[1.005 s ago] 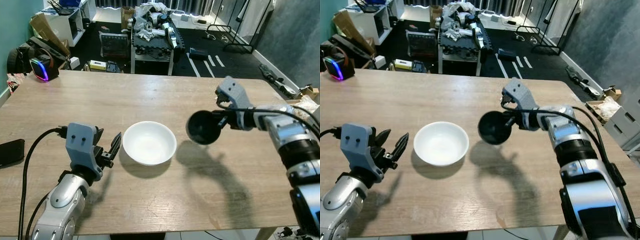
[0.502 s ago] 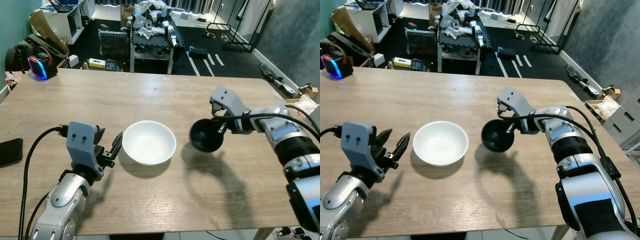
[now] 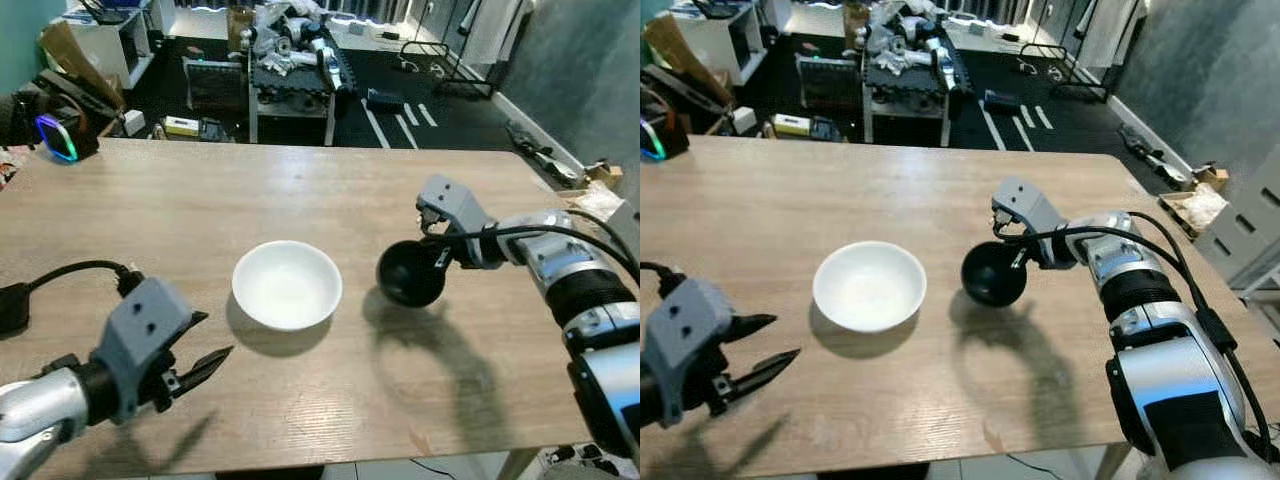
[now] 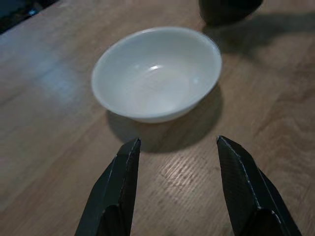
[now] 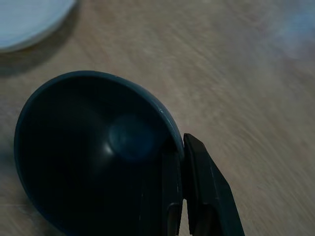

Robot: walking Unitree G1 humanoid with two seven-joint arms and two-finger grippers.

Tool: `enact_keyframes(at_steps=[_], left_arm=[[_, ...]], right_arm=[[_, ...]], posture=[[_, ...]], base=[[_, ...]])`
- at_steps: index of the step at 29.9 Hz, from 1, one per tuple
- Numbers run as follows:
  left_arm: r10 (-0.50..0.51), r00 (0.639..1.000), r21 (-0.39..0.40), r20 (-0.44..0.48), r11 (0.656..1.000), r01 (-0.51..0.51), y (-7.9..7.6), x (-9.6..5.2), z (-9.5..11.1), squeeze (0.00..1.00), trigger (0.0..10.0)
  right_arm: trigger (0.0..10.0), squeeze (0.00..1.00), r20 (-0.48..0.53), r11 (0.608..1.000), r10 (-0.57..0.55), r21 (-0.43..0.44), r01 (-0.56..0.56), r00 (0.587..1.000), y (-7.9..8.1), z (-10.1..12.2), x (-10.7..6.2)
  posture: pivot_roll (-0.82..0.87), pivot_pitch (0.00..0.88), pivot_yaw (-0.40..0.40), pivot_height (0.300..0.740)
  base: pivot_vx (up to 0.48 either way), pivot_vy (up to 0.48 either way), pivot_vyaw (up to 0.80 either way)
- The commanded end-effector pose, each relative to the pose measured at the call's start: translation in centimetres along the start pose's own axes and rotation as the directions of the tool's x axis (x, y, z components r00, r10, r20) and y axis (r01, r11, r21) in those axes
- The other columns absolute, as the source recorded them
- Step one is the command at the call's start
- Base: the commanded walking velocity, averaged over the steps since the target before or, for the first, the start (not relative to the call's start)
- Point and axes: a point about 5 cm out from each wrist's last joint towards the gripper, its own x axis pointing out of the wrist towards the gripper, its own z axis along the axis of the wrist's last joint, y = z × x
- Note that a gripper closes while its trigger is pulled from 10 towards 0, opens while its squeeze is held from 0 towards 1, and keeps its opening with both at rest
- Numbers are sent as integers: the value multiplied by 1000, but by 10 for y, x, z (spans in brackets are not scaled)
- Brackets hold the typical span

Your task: Setting the table

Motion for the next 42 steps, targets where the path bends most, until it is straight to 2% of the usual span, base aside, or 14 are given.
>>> enact_keyframes(at_steps=[1,11,12,13,14,15,17,18,19,33,39,42], left_arm=[[-42,999,5,10,999,42,-5,0,6,0,10000],[-63,998,-7,30,998,63,-9,3,10,0,10000],[-62,997,-10,34,998,63,-9,4,11,0,10000],[-61,997,-13,37,998,62,-10,4,11,0,10000],[-60,997,-14,38,998,61,-10,5,12,0,10000],[-60,997,-17,42,998,61,-10,5,12,0,10000],[-60,997,-19,43,998,61,-10,6,12,0,10000],[-60,997,-21,44,998,61,-11,6,13,0,10000],[-60,997,-22,44,998,61,-11,7,13,0,10000],[-66,996,-35,53,997,68,-14,10,11,0,10000],[-66,996,-39,56,997,68,-14,11,11,0,10000],[-68,996,-42,61,997,71,-16,13,11,0,10000]], right_arm=[[10000,0,-11,999,15,-30,-16,1000,-1,4,-1],[10000,4,24,1000,3,-19,-3,1000,0,14,4],[10000,47,27,1000,-2,-16,2,1000,0,14,5],[10000,192,29,1000,-7,-14,7,1000,0,14,5],[10000,278,29,1000,-8,-12,9,1000,0,14,5],[10000,463,29,1000,-5,-11,5,1000,0,14,5],[10000,463,29,1000,-2,-10,2,1000,0,14,5],[10000,761,29,1000,4,-11,-4,1000,1,14,6],[10000,1000,28,1000,6,-11,-5,1000,1,14,6],[10000,1000,83,997,-62,49,58,995,-4,22,5],[10000,1000,127,992,-103,90,92,987,-10,27,0],[10000,1000,163,981,-161,137,139,973,-17,28,-7]], posture=[[28,24,-40,740],[27,26,-48,740],[27,26,-48,740],[28,26,-48,740],[29,25,-47,740],[29,25,-47,740],[29,25,-47,740],[28,24,-48,740],[28,23,-48,740],[26,14,-46,740],[27,9,-47,740],[23,5,-41,740]], base=[[0,0,0],[0,0,0],[0,0,0],[0,0,0],[0,0,0],[0,0,0],[0,0,0],[0,0,0],[0,0,0],[0,0,0],[0,0,0],[0,0,0]])
